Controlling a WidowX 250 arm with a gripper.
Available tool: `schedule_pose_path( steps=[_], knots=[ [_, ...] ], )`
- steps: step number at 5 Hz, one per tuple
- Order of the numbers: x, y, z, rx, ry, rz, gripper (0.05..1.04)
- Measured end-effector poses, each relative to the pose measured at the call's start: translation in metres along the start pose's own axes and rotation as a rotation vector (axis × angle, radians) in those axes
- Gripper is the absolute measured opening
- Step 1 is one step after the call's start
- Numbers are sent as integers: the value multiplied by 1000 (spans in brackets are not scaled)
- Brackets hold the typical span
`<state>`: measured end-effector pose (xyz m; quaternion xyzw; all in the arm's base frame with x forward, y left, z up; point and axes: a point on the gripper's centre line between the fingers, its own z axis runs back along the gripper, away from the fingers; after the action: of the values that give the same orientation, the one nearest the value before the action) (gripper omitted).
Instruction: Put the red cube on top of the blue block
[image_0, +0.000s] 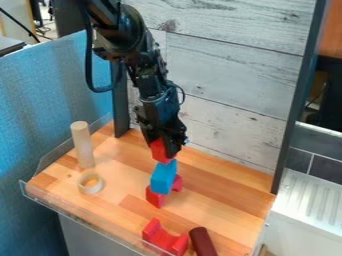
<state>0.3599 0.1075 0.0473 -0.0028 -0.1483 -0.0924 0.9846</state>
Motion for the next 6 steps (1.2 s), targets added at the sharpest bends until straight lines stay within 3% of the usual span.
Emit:
schedule_pose_path(
  steps=[6],
  knots=[
    [-7,-2,-19,26,45,-20,587]
  ],
)
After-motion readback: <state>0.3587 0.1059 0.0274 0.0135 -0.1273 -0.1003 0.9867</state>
